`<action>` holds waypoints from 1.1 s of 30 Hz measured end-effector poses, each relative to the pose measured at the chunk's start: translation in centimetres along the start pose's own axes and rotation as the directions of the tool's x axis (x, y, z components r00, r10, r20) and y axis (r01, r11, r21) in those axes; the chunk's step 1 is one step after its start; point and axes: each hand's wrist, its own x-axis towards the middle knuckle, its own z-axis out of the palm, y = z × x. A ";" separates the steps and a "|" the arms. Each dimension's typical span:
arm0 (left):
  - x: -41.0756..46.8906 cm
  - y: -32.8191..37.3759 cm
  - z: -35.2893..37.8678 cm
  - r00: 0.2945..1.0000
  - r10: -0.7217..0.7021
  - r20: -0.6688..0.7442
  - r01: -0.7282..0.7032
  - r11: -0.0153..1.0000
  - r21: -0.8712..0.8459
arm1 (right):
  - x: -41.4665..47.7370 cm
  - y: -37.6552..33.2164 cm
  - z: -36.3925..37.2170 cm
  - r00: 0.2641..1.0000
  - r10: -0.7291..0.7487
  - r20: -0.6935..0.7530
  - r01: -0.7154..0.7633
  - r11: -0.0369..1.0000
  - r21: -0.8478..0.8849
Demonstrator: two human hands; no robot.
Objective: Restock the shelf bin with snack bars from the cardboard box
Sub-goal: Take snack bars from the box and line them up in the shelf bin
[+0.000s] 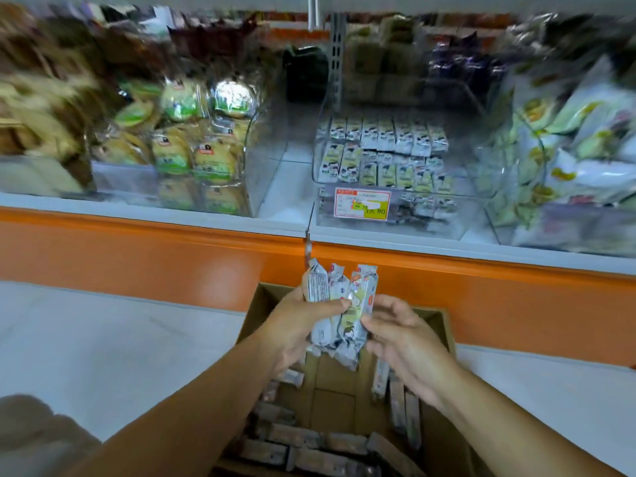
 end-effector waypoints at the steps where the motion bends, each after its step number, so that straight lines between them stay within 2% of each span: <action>1: -0.2 0.8 0.3 0.999 0.032 -0.014 -0.031 0.999 0.026 | -0.4 -0.8 0.1 1.000 -0.019 0.002 0.019 1.000 -0.005; 4: -0.8 3.3 1.4 0.993 0.107 -0.043 -0.102 0.990 0.101 | -1.4 -3.1 0.5 0.996 -0.065 0.053 0.066 0.998 -0.020; 11: -2.7 10.1 3.5 0.969 0.246 0.032 -0.246 0.935 0.256 | -2.7 -8.9 0.9 0.982 -0.190 0.005 0.186 0.956 -0.225; 15: -2.8 14.8 2.9 0.931 0.364 -0.040 -0.323 0.869 0.375 | -2.8 -14.8 -0.1 0.932 -0.362 -0.004 0.326 0.844 -0.425; 18: -2.4 17.0 1.8 0.876 0.473 -0.092 -0.370 0.784 0.499 | -1.0 -18.8 -0.9 0.887 -0.459 -0.047 0.357 0.748 -0.560; 20: -1.7 17.5 0.8 0.837 0.529 -0.139 -0.385 0.750 0.538 | 1.0 -20.3 -1.3 0.870 -0.486 -0.079 0.360 0.737 -0.572; 23: -0.5 17.3 -0.6 0.814 0.566 -0.131 -0.403 0.713 0.574 | 4.3 -21.3 -1.4 0.862 -0.491 -0.123 0.317 0.713 -0.625; 25: 0.2 17.0 -1.4 0.817 0.563 -0.124 -0.397 0.705 0.587 | 6.8 -21.4 -1.4 0.885 -0.449 -0.127 0.271 0.716 -0.644; 29: 0.9 17.0 -2.2 0.830 0.538 -0.150 -0.368 0.728 0.578 | 10.3 -20.2 -1.0 0.940 -0.297 -0.167 0.110 0.728 -0.677; 33: 1.4 17.3 -2.1 0.822 0.530 -0.209 -0.348 0.758 0.552 | 12.1 -19.5 -0.7 0.942 -0.287 -0.176 0.098 0.734 -0.672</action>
